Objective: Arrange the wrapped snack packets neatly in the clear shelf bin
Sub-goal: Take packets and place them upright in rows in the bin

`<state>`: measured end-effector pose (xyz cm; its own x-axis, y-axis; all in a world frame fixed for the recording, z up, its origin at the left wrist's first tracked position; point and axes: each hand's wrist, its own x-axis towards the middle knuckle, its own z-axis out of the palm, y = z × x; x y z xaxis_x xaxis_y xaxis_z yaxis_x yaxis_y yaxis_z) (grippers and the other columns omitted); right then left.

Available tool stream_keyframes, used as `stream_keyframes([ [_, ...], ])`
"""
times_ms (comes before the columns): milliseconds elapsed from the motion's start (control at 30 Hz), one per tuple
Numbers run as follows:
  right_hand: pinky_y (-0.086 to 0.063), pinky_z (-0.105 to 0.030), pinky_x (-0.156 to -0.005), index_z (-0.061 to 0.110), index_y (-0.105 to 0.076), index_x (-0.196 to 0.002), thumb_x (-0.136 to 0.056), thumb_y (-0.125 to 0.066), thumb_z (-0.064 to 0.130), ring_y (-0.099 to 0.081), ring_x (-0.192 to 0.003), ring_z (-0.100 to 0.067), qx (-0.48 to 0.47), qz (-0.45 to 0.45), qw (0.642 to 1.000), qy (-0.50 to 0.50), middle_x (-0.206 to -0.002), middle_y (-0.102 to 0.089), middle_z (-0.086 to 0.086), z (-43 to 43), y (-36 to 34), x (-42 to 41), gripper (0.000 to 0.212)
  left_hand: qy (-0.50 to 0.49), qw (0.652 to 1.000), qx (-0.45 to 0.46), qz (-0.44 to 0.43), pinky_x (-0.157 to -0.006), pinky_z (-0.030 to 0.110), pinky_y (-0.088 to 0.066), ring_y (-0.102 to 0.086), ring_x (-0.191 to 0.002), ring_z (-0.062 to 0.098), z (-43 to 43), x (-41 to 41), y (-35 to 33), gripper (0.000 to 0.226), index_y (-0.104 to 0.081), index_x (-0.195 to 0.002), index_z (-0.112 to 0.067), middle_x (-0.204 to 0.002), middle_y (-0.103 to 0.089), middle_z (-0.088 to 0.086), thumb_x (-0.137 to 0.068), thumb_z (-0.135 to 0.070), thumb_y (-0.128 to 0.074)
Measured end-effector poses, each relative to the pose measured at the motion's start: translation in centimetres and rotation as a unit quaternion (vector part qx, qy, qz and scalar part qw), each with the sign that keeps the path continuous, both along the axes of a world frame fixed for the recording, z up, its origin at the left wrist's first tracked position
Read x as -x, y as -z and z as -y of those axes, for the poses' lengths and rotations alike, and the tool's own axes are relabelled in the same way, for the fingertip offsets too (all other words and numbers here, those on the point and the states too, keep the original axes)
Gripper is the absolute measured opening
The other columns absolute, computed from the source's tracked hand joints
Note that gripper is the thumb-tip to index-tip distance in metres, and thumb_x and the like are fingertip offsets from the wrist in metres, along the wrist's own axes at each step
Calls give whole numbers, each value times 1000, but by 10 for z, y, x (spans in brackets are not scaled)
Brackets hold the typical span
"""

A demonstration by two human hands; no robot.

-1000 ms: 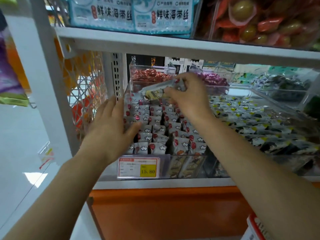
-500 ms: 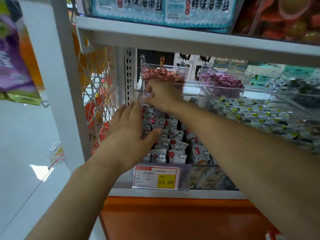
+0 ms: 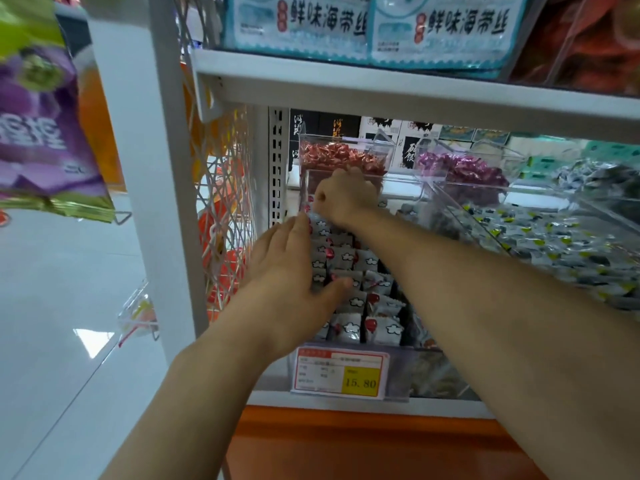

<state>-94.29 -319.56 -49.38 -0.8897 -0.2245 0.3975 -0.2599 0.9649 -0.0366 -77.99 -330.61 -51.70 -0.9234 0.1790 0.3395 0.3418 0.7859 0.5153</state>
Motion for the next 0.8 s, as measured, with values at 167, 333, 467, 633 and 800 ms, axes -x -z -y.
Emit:
stream_keyframes([
  [167, -47, -37, -89, 11, -65, -97, -94, -49, 22, -53, -106, -23, 90, -12, 996, 10, -106, -62, -5, 3, -5, -2, 19, -2, 1000, -8, -1, -111, 26, -3, -1, -141, 10, -1, 1, 1, 92, 2, -150, -20, -157, -7, -3, -84, -54, -52],
  [333, -53, -27, -73, 6, -60, -97, -96, -51, 16, -61, -81, -16, 444, -96, 891, -16, -99, -63, -7, -12, -28, -37, 14, -1, 999, -34, -3, -110, 27, -5, -3, -140, 7, 0, -2, 2, 91, 3, -150, -23, -157, -7, -5, -83, -56, -50],
  [467, -54, -42, -82, 14, -52, -81, -95, -49, 7, -61, -83, -21, 579, -98, 809, -6, -85, -57, 0, -36, -36, -79, 15, -38, 998, -23, -44, -111, 29, -5, -4, -140, 10, -4, -8, -4, 83, -5, -150, -23, -157, -11, -3, -84, -55, -45],
  [633, -56, -24, -55, 5, -53, -96, -95, -49, 5, -58, -54, -9, 688, -25, 723, -56, -86, -57, -7, -67, -32, -148, 4, -90, 976, -23, -198, -107, 31, -19, -25, -132, 19, -16, -28, -16, 60, -35, -142, -18, -146, -37, 1, -88, -42, -47],
  [800, -53, -22, -55, 6, -55, -86, -94, -50, 6, -61, -60, -12, 759, 55, 643, -87, -90, -60, -13, -93, -22, -203, 9, -20, 979, -157, -130, -74, 13, -41, -52, -91, -5, -35, -48, -19, 50, -40, -136, -26, -112, -50, -10, -90, -44, -42],
])
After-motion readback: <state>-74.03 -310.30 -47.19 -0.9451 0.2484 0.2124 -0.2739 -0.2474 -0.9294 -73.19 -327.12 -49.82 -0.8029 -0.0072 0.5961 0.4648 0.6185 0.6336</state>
